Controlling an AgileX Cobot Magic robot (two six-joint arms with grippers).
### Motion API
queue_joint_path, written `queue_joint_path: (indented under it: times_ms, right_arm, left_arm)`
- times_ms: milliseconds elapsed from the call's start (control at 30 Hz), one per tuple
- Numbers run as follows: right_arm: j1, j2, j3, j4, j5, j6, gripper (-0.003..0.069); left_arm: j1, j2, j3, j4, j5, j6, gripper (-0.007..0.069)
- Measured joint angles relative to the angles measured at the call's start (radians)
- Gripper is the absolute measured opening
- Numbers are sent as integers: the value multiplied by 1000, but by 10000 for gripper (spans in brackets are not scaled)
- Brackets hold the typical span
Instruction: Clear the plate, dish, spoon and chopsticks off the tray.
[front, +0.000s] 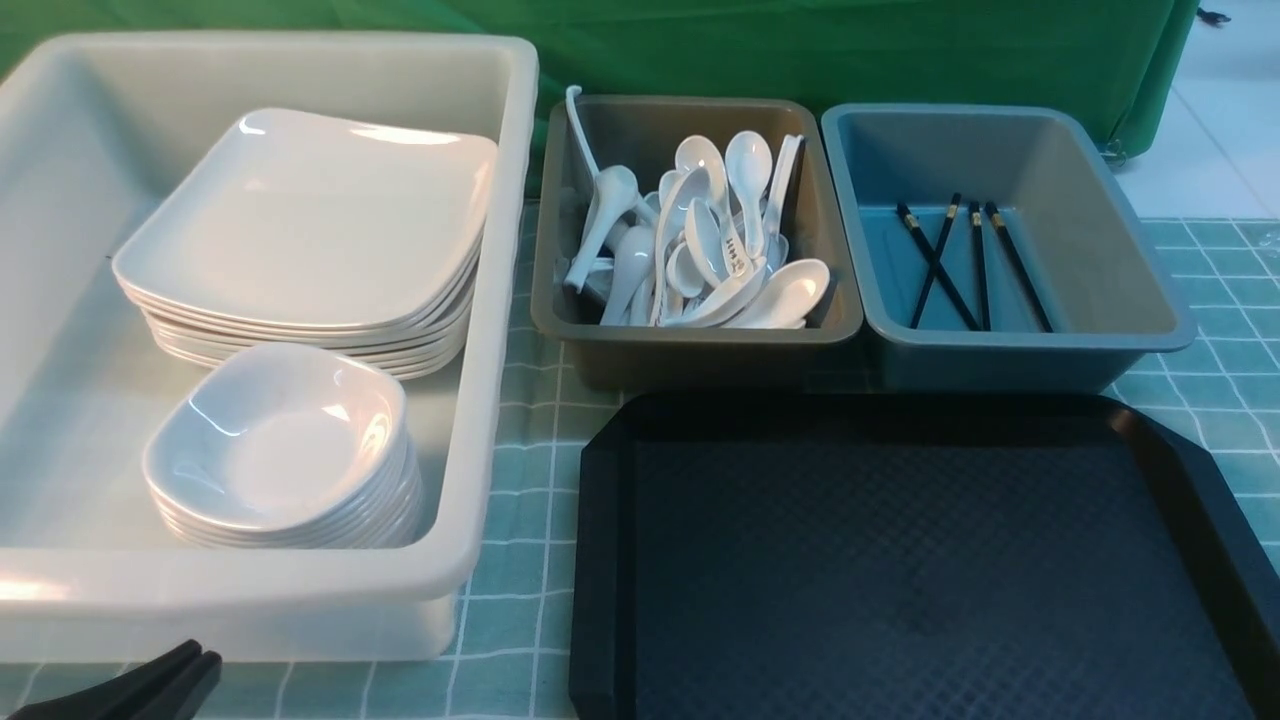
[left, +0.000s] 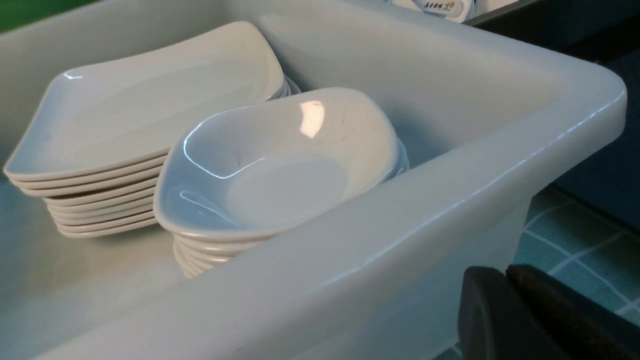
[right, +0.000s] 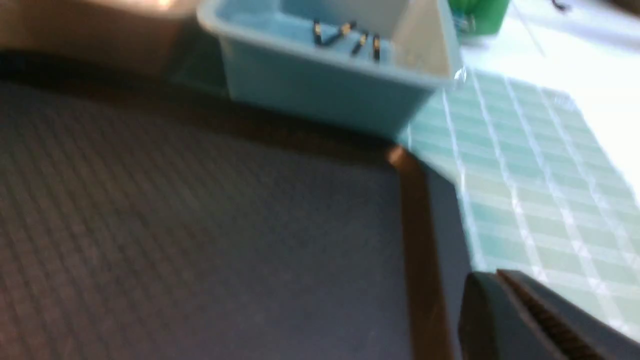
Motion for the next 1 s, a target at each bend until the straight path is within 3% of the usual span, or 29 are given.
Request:
queue_joint_path:
  times_ms: [233,1000]
  right_arm:
    - [0,-22,22,9,11,71,16]
    - [0,-22,22,9,11,77,83]
  left_arm:
    - [0,-1,0,41,1,0,13]
    - [0,-1,0,46,1,0,13]
